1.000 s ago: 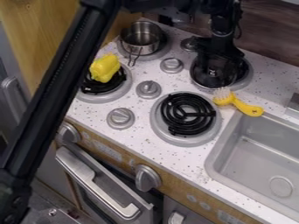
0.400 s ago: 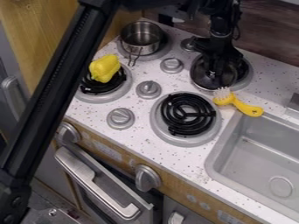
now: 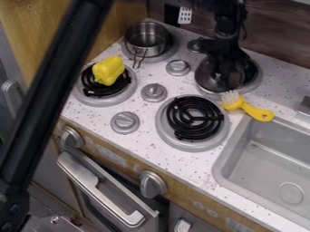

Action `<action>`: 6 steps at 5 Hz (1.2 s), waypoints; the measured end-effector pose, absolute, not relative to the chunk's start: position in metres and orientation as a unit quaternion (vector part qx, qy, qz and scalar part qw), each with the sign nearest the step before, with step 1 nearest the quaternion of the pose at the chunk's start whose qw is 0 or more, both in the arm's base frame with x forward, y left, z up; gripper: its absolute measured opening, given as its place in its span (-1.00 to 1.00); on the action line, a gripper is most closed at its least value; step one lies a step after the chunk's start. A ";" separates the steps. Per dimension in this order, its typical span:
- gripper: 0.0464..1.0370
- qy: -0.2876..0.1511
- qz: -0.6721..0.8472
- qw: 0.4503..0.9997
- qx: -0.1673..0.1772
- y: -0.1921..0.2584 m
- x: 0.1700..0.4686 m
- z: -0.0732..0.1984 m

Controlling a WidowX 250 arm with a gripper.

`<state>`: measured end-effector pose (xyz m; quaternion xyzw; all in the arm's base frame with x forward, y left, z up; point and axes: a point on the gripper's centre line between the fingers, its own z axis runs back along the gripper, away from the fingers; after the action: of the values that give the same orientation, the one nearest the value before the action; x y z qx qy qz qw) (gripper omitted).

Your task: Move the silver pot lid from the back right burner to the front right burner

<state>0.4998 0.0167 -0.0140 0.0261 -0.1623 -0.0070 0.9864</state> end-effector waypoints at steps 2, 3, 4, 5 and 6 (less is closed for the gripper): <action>-0.55 -0.166 0.036 0.985 0.017 0.051 0.446 0.012; -0.55 -0.132 0.022 0.991 0.007 0.049 0.415 -0.005; -0.55 -0.108 -0.002 0.994 0.006 0.040 0.395 -0.018; -0.55 -0.089 -0.015 0.996 0.004 0.031 0.382 -0.028; -0.55 -0.083 -0.024 0.996 -0.003 0.022 0.377 -0.031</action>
<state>0.3771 0.0216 -0.0315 -0.0031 -0.0827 -0.0242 0.9963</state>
